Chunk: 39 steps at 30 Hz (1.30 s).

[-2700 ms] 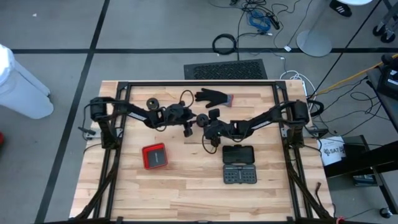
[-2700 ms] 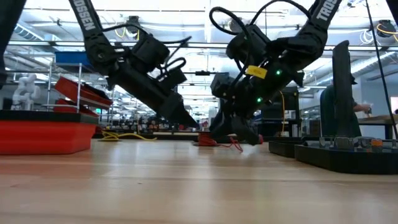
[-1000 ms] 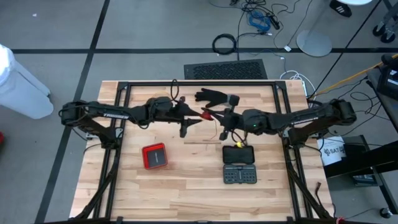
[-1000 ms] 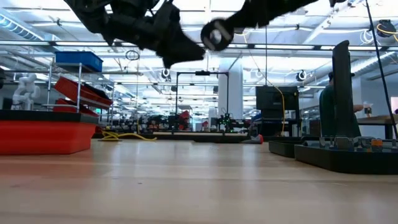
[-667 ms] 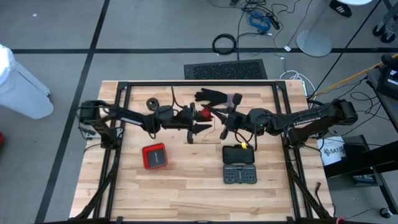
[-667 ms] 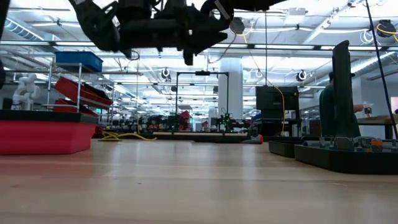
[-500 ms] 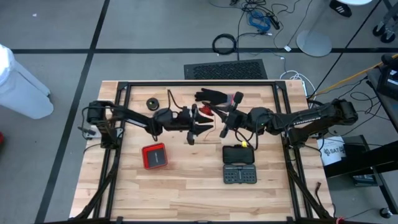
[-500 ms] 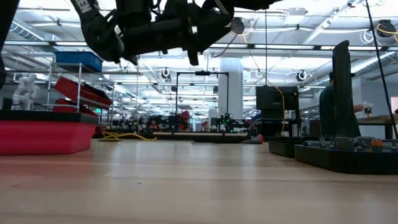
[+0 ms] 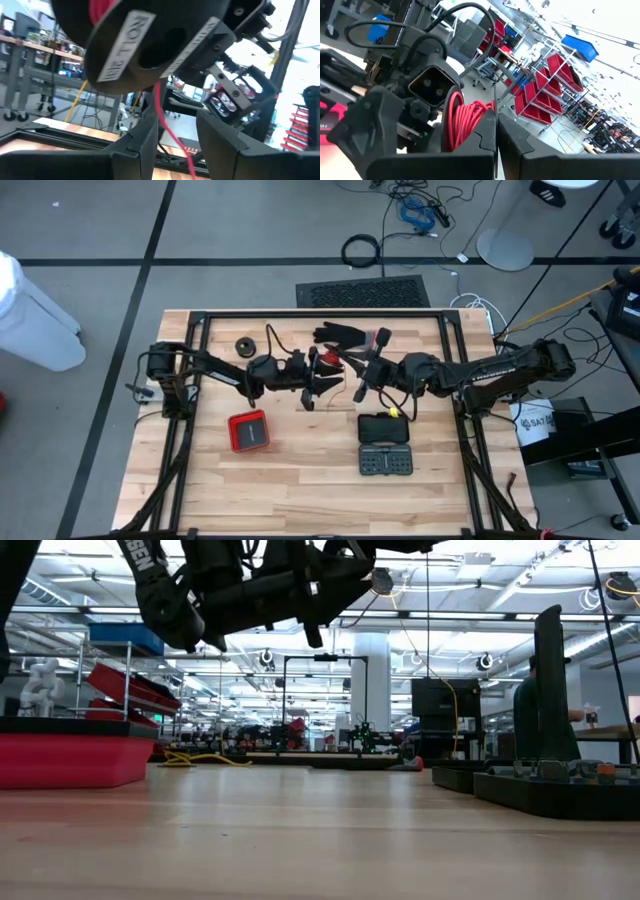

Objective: Coil cords
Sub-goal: Uncoil the red wire from the spool

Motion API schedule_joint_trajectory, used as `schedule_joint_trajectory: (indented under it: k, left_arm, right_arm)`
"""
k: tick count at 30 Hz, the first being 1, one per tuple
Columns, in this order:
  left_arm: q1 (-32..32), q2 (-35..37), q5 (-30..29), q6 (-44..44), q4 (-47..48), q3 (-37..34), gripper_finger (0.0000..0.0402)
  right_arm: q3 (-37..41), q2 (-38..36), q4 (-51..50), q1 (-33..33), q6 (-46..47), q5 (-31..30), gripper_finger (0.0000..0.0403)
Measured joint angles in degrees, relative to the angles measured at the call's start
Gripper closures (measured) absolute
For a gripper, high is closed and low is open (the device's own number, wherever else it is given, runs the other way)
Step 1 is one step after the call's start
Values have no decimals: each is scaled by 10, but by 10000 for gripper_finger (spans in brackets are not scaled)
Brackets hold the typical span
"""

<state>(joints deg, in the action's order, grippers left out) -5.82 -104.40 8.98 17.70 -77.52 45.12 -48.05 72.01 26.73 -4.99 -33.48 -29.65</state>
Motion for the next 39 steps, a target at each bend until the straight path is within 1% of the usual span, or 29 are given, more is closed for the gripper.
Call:
schedule_joint_trajectory:
  k: [2,7,12,14,16,20,22,25,29,32,37,39]
  left_arm:
    - [0,0,-3,-3,9,5,259]
    - [0,0,-4,-13,29,23,259]
    - [0,0,-4,-17,45,30,269]
    - [0,0,-4,-17,48,30,283]
    - [0,0,-4,-23,53,30,307]
    - [0,0,-4,-50,78,30,383]
    - [-5,1,-8,-57,98,31,391]
    - [-18,5,-20,-62,139,30,396]
    - [-36,16,-23,-62,148,10,399]
    - [-55,36,-29,-62,165,-5,399]
    - [-66,73,-30,-92,240,-5,400]
    - [-65,93,-36,-109,272,-5,400]
  right_arm:
    - [0,0,3,0,8,5,403]
    - [0,0,20,0,25,39,403]
    - [0,2,19,0,25,43,403]
    - [0,2,17,0,25,41,403]
    - [0,2,17,0,25,41,403]
    - [0,2,12,-1,27,40,403]
    - [0,2,1,-5,28,38,403]
    - [2,2,-16,-17,22,5,403]
    - [2,1,-43,-36,-2,-60,403]
    - [2,-3,-68,-47,-5,-91,403]
    - [1,-4,-104,-59,-22,-171,403]
    - [1,-5,-116,-59,-21,-181,403]
